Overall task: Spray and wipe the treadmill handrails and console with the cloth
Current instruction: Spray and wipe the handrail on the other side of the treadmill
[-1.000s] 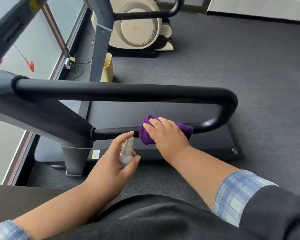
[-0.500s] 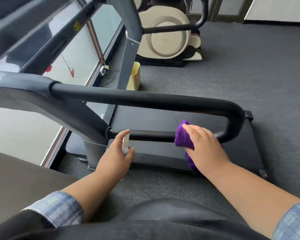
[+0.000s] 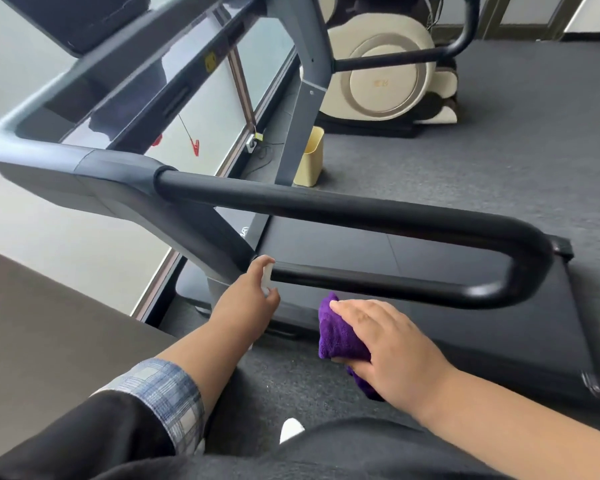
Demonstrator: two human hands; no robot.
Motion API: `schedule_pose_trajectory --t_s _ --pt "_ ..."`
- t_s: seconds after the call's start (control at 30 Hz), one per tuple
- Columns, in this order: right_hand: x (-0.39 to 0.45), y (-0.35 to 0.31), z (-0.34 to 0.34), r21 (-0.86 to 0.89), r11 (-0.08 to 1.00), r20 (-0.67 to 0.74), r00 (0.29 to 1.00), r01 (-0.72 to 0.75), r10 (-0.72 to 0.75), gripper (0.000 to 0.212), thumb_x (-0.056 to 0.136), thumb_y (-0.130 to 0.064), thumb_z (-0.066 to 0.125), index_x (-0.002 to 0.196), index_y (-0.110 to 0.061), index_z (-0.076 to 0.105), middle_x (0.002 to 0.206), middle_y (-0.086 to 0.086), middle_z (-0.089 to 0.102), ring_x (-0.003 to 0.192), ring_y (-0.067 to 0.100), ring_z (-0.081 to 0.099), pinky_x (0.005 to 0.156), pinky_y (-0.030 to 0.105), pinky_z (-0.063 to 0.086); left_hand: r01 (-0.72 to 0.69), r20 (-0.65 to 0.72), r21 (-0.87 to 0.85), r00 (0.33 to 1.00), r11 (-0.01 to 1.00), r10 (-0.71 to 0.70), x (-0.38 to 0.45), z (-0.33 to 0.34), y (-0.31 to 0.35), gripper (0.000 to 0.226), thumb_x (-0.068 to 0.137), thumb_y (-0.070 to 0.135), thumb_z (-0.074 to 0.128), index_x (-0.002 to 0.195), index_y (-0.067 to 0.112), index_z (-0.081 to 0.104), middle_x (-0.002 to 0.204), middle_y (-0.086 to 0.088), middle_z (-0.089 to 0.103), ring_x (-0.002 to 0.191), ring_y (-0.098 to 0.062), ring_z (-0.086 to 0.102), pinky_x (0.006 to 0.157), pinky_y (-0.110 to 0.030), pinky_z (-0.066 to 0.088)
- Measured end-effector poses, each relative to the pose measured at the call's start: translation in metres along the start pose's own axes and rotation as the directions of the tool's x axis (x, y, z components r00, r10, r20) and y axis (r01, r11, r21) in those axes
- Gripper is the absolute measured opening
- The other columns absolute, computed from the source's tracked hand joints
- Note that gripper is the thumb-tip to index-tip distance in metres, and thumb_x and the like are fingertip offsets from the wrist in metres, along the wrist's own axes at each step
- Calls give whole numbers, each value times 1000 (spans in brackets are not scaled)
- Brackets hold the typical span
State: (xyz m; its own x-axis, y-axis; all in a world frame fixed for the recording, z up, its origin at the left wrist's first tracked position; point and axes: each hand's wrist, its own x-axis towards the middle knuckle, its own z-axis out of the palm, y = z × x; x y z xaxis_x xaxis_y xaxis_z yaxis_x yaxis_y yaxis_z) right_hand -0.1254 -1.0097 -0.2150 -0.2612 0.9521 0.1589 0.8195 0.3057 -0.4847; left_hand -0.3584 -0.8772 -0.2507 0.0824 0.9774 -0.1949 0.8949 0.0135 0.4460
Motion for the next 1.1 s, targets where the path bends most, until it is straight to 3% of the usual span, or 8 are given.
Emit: schedule_pose_trajectory --t_s 0.2,0.37,0.5,0.6,0.73,0.93,1.1 --pt "2 1 -3 11 1000 6 1000 -13 13 83 70 -32 90 143 -20 52 135 -3 60 123 21 56 109 32 35 -29 2 4 1000 1000 29 7 1 8 47 90 30 52 131 46 35 72 15 54 54 -7 57 45 -25 35" --pt "-9 5 -8 -4 1000 -20 999 -27 26 87 69 -35 89 145 -24 49 134 -7 59 124 11 47 109 29 32 -8 9 -50 1000 999 8 2 -1 19 50 91 30 55 132 48 34 71 8 60 52 -11 59 46 -28 38" --pt "-23 15 -15 20 997 -16 997 -79 80 89 71 -33 88 147 -29 43 138 -8 56 127 11 45 110 28 31 -118 25 -34 993 992 119 -14 11 49 53 90 35 57 132 53 32 68 11 56 52 -7 56 46 -26 35" --pt "-40 24 -19 19 994 -9 994 -109 109 88 76 -34 84 149 -33 36 142 -11 52 132 11 43 113 29 30 -204 51 -32 977 978 206 -24 30 83 52 88 36 56 131 52 32 71 17 52 59 -5 57 52 -29 45" --pt "-61 36 -27 33 993 -28 993 -114 115 90 74 -33 84 149 -33 35 141 -9 52 131 11 42 113 30 31 -264 127 -22 956 964 265 -27 51 121 47 87 31 55 127 48 36 69 13 54 60 -7 56 58 -35 52" --pt "-77 51 -39 40 989 -62 987 -144 146 88 78 -35 83 151 -34 32 145 -11 48 134 8 36 114 26 24 -195 74 -24 978 981 196 -33 55 134 47 91 36 57 129 50 32 70 13 54 57 -10 57 49 -29 40" --pt "-52 61 -60 19 989 -104 984 -145 146 86 78 -31 84 152 -22 40 145 0 51 134 20 42 116 31 26 -124 49 -55 991 991 127 -61 53 120 55 89 39 58 133 54 30 80 6 64 65 -17 63 63 -37 54"
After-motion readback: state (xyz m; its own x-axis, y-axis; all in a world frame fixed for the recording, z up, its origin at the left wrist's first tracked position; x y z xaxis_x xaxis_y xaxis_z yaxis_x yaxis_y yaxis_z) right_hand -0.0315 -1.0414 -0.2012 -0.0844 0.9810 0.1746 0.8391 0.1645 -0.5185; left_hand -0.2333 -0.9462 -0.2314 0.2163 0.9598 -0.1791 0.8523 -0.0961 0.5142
